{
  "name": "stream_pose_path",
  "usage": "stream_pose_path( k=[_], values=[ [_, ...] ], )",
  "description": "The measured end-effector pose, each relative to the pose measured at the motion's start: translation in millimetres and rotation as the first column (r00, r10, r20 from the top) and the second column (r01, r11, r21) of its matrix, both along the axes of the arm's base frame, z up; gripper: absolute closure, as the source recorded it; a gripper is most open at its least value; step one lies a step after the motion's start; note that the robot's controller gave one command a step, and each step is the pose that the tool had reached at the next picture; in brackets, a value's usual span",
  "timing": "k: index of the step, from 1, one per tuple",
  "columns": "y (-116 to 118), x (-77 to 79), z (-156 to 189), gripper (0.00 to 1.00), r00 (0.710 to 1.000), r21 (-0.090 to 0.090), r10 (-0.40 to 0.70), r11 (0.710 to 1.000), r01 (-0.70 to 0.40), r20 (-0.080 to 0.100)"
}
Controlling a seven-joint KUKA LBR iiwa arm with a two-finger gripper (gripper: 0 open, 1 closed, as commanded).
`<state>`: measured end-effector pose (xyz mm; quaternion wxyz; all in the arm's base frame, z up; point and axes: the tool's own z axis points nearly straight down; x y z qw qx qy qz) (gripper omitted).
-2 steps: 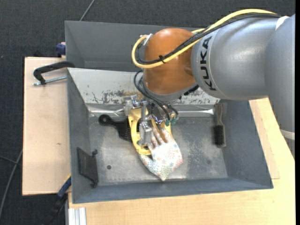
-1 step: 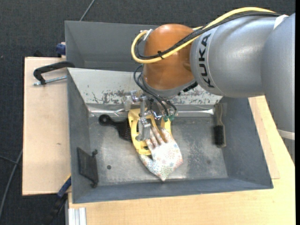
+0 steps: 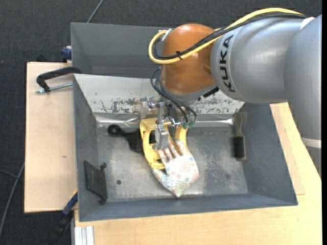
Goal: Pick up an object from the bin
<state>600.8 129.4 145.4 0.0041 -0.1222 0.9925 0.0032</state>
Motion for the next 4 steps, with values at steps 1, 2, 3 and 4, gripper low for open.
stream_pose_path(
  k=[1, 2, 3, 4],
  values=[
    [-25.9, -1.2, -10.8, 0.00, 1.000, 0.001, 0.012, 1.000, -0.012, 0.004],
    [-46.6, -2.2, -30.5, 0.00, 0.999, 0.002, 0.037, 0.999, -0.037, 0.008],
    [-42.3, -3.9, -52.5, 0.00, 0.998, 0.003, -0.058, 0.998, 0.058, 0.006],
    [-37.8, -4.6, -57.9, 0.00, 0.993, 0.004, -0.116, 0.993, 0.116, 0.003]
  ],
)
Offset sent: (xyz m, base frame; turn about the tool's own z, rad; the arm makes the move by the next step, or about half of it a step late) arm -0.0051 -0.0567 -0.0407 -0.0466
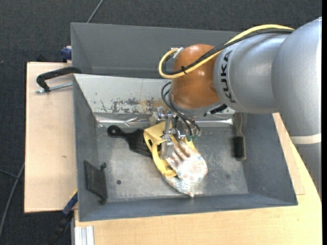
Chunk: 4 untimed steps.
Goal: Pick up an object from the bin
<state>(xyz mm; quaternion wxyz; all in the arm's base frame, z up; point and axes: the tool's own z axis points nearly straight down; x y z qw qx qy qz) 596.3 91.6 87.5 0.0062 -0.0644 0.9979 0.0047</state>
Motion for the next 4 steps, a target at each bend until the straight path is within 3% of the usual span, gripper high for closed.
stream_pose_path(
  k=[1, 2, 3, 4],
  values=[
    [-2.0, -25.0, -17.2, 1.00, 0.972, -0.003, 0.234, 0.972, -0.234, 0.005],
    [-2.0, -25.0, -17.2, 1.00, 0.972, -0.002, 0.234, 0.972, -0.234, 0.005],
    [-3.0, -36.0, 33.1, 1.00, 0.970, -0.002, 0.242, 0.970, -0.242, 0.002],
    [-3.7, -18.5, 45.8, 1.00, 0.970, -0.003, 0.242, 0.970, -0.242, 0.021]
  ],
)
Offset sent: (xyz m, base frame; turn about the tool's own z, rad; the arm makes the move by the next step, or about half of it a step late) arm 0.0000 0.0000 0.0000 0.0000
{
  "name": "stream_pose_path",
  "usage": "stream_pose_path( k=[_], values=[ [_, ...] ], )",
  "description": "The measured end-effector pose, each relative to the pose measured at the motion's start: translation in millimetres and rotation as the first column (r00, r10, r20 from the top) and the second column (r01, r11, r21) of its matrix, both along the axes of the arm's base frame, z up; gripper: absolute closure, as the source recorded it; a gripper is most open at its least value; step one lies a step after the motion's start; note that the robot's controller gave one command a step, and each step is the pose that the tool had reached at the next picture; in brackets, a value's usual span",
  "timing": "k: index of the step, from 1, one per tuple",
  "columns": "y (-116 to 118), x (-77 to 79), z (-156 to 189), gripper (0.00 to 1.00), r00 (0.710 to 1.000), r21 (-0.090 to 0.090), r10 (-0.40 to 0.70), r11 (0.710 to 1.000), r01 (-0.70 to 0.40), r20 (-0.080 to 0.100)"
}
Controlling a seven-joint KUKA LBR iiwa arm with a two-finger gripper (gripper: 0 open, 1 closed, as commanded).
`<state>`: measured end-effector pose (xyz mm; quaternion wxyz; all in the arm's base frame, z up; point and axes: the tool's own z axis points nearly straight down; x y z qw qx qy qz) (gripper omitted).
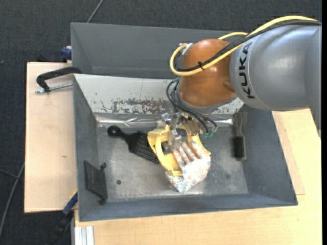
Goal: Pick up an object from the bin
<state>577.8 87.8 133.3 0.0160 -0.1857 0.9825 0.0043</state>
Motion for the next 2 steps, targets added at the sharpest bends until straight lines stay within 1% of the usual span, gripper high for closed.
stream_pose_path(
  k=[1, 2],
  values=[
    [-10.1, -21.0, 22.7, 1.00, 0.999, -0.003, 0.020, 1.000, -0.021, -0.025],
    [-6.6, -12.6, 95.8, 1.00, 1.000, -0.001, 0.014, 1.000, -0.014, -0.009]
  ],
)
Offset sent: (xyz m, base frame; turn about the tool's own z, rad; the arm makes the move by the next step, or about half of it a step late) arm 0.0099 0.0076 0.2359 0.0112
